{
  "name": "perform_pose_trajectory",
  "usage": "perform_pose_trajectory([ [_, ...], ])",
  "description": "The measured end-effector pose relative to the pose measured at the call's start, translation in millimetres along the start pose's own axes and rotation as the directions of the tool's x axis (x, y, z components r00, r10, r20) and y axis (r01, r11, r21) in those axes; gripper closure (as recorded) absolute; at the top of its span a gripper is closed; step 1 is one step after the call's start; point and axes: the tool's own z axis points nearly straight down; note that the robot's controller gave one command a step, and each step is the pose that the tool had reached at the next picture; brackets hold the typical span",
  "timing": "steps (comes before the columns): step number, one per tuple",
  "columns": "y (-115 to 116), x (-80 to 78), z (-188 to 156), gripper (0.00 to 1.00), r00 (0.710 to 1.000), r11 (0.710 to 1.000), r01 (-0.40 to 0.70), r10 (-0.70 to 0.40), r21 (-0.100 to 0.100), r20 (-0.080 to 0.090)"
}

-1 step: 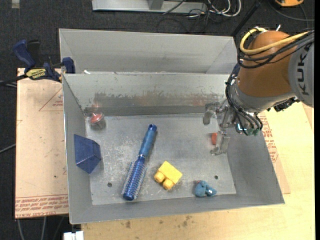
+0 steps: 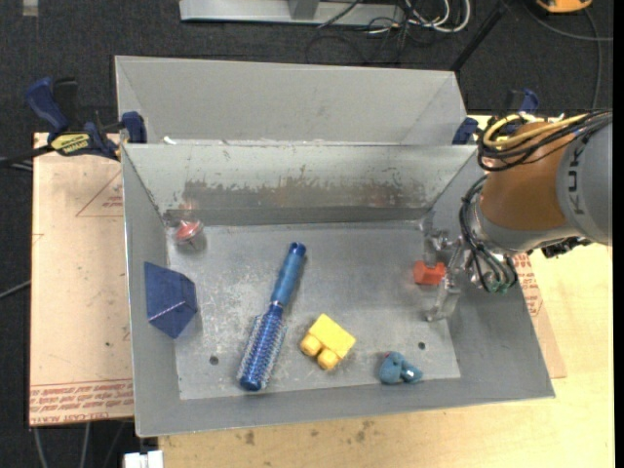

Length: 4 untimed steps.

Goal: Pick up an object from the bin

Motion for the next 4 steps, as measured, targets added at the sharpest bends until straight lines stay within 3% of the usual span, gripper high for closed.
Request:
perform_pose_trajectory([
  [1,-2,-4.1,-31,0.00,0.994,0.994,-0.111,0.111,0.005,-0.006],
  [2,-1,-5.4,-35,0.00,0.980,0.980,-0.197,0.197,0.005,-0.009],
  [3,3,-15.5,3,0.00,0.978,0.978,-0.209,0.209,0.006,-0.012],
  [4,4,-16.1,3,0.00,0.978,0.978,-0.207,0.207,0.005,-0.010],
])
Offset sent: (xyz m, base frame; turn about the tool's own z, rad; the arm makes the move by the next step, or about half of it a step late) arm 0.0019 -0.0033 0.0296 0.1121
